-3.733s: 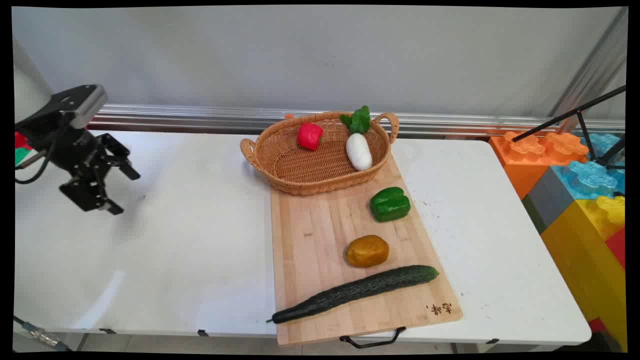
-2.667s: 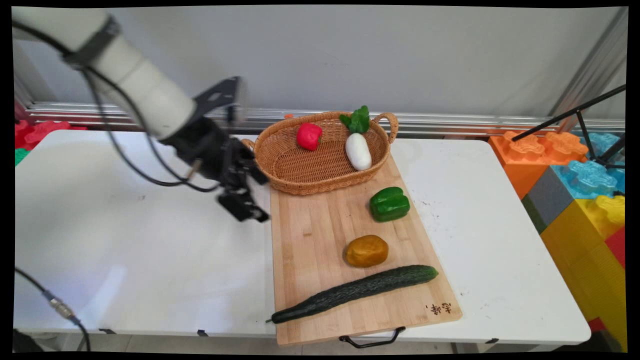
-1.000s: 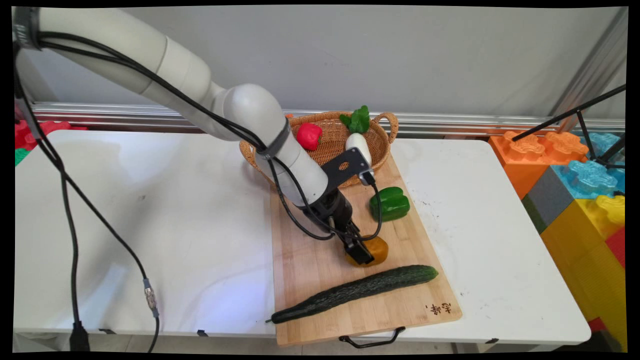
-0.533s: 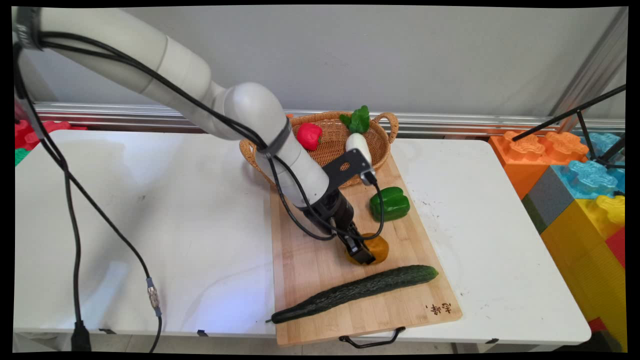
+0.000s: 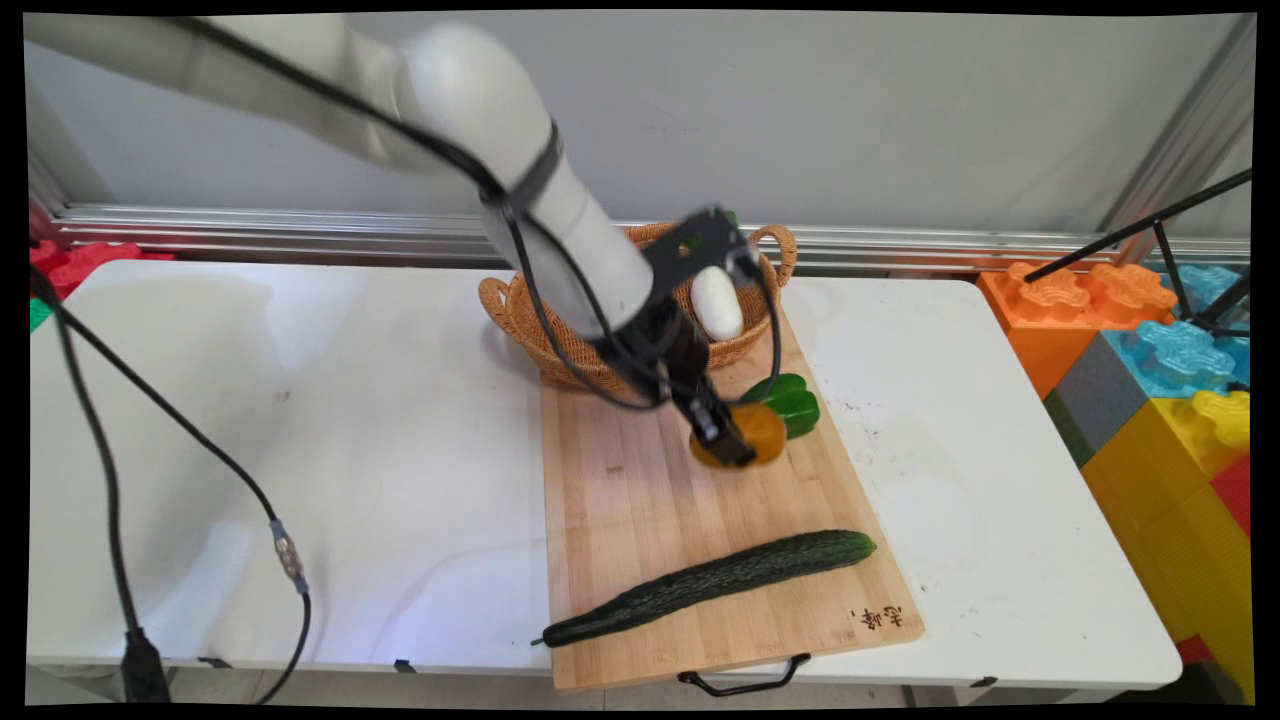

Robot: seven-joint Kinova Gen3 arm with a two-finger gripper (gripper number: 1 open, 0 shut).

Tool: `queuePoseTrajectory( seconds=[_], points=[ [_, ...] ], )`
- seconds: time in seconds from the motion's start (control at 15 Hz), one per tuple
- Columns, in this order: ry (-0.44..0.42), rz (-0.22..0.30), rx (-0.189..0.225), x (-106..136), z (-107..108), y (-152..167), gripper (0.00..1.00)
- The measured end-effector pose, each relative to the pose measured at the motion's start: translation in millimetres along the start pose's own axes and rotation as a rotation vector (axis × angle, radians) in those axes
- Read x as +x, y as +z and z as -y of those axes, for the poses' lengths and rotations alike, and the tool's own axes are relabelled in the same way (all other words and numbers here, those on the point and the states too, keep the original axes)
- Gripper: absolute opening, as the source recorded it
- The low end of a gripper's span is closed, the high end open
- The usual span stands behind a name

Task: Place the picked object in the vegetable basket

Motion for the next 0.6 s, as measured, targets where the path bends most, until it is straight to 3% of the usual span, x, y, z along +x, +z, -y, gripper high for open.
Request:
queuePoseTrajectory(
  seconds=[0.2, 0.6],
  points=[
    [0.011, -0.017, 0.055, 17, 1, -30, 0.00],
    [0.009, -0.102, 0.294, 52, 48, -91, 0.00]
  ],
)
